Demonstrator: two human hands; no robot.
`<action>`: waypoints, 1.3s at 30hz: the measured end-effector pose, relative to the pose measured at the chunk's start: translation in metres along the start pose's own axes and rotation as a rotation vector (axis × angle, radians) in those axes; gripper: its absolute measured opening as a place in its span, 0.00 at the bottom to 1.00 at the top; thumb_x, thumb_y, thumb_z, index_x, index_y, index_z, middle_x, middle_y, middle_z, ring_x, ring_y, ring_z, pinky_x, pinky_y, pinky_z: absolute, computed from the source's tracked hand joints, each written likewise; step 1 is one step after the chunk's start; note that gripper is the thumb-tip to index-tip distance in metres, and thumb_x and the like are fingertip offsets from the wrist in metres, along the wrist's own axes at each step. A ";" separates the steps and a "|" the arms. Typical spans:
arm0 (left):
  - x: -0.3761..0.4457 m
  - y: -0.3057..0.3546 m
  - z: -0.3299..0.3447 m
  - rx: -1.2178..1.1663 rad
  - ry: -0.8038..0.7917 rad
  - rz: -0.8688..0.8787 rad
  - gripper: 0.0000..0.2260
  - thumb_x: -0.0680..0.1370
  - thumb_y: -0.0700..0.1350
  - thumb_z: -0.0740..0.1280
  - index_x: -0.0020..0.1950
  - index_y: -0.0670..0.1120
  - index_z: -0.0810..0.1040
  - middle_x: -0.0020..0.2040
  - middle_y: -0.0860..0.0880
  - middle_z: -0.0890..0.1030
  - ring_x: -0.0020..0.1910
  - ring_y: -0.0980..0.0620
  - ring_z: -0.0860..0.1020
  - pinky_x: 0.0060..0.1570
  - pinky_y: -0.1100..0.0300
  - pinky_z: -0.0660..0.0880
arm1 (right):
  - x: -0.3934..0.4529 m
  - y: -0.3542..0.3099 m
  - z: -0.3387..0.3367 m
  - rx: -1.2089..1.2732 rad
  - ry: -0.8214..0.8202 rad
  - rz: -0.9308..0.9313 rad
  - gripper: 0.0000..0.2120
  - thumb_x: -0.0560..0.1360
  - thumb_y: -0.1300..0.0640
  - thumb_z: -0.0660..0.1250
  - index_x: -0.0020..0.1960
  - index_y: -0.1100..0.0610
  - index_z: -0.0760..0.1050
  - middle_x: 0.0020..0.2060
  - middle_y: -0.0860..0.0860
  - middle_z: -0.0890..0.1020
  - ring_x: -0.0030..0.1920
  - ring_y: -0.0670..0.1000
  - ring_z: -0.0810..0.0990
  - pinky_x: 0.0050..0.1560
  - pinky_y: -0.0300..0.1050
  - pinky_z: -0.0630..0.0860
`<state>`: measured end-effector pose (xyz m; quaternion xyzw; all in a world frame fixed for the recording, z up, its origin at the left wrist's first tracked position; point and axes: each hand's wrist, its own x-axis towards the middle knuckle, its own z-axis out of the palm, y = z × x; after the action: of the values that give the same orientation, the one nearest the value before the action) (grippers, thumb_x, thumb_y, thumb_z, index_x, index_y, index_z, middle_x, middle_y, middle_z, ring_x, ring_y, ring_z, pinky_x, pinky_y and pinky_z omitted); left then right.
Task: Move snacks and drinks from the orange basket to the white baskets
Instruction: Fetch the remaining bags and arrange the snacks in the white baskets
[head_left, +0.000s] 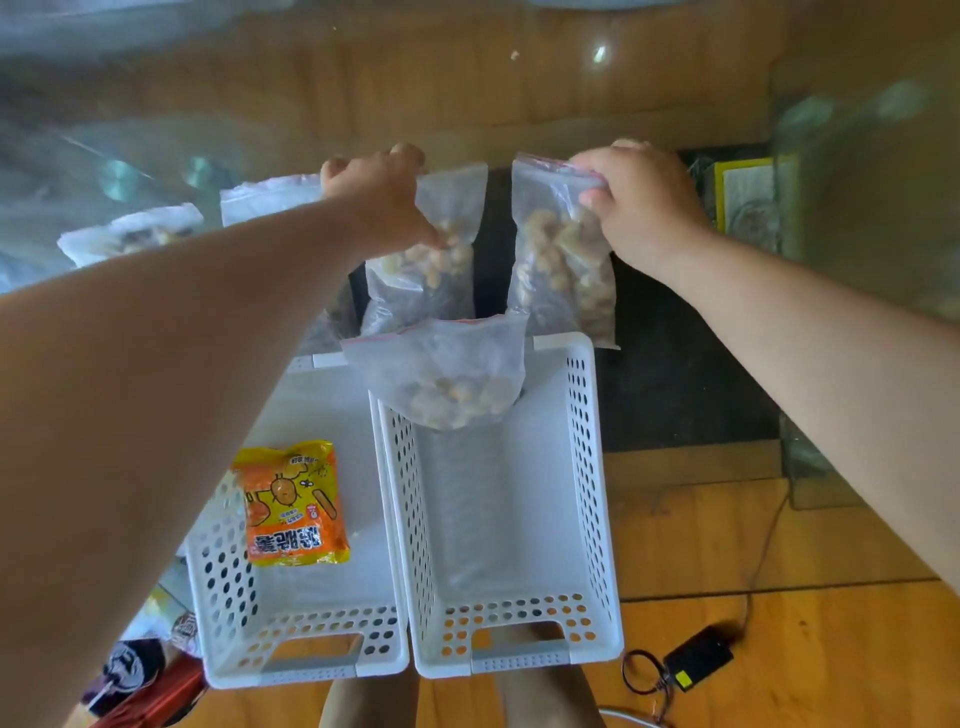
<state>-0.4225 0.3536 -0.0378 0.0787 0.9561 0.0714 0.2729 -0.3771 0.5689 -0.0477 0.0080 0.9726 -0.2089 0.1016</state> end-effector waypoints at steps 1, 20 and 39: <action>-0.012 0.005 -0.013 -0.047 0.002 0.019 0.32 0.68 0.54 0.74 0.69 0.48 0.68 0.61 0.43 0.77 0.61 0.42 0.73 0.62 0.51 0.65 | -0.013 -0.005 -0.016 0.070 -0.004 0.012 0.13 0.75 0.62 0.62 0.58 0.58 0.77 0.52 0.58 0.79 0.53 0.60 0.75 0.53 0.48 0.69; -0.089 0.002 -0.002 -0.449 0.166 -0.019 0.11 0.71 0.47 0.73 0.50 0.44 0.82 0.46 0.46 0.83 0.48 0.48 0.80 0.49 0.60 0.76 | -0.093 -0.018 -0.015 0.238 0.139 0.245 0.06 0.72 0.55 0.69 0.36 0.52 0.77 0.32 0.45 0.72 0.32 0.45 0.70 0.29 0.34 0.59; -0.092 0.004 -0.008 -0.454 0.260 0.034 0.10 0.69 0.47 0.73 0.46 0.43 0.82 0.33 0.50 0.76 0.34 0.51 0.73 0.37 0.63 0.72 | -0.095 -0.008 -0.026 0.318 0.183 0.187 0.15 0.70 0.51 0.68 0.30 0.55 0.67 0.25 0.49 0.67 0.28 0.50 0.65 0.30 0.41 0.60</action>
<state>-0.3493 0.3391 0.0170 0.0219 0.9412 0.2981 0.1573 -0.2893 0.5751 -0.0020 0.1332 0.9276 -0.3478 0.0294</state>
